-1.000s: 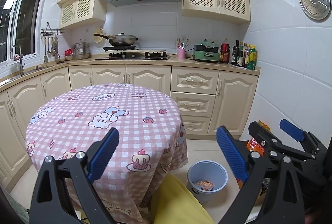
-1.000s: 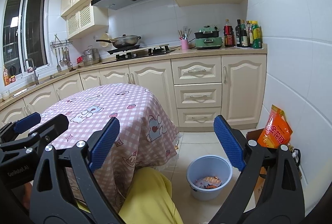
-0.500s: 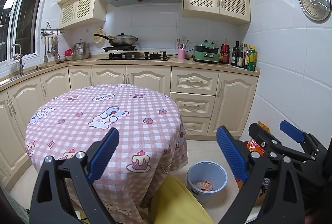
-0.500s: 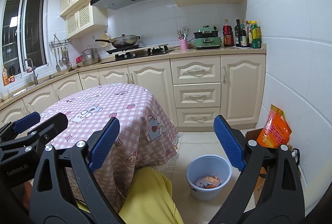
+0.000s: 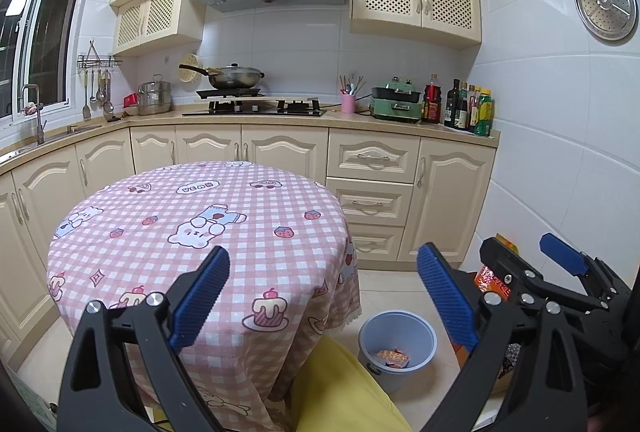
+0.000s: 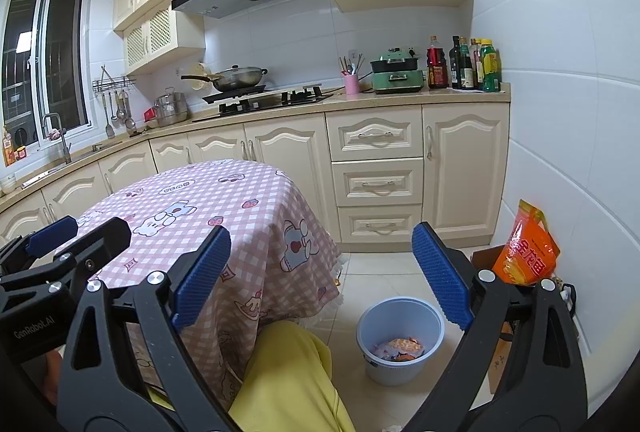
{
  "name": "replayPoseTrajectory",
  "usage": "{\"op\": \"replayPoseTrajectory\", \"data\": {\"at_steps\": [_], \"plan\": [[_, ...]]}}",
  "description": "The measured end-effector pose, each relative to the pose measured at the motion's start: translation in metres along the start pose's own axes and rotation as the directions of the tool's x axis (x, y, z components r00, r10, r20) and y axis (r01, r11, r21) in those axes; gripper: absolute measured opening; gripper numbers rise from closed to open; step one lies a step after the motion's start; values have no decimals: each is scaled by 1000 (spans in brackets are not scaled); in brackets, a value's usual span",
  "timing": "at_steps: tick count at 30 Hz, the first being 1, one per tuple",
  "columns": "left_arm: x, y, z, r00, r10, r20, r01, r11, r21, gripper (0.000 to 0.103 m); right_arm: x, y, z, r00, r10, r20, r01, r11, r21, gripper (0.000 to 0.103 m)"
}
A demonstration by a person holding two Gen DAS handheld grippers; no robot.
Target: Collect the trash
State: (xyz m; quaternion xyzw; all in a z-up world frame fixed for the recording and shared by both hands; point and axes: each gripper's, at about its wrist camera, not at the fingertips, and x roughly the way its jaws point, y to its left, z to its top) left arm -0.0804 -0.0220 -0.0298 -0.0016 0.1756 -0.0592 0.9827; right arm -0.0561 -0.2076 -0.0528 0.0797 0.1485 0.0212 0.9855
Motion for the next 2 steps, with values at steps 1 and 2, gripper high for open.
{"op": "replayPoseTrajectory", "data": {"at_steps": [1,2], "plan": [[0,0,0,1000,-1,-1,1,1000,0,93,1,0,0,1000,-1,0,1,1000,0,91],[0,0,0,1000,-1,-1,1,1000,-1,93,0,0,0,1000,-1,0,1,1000,0,91]]}}
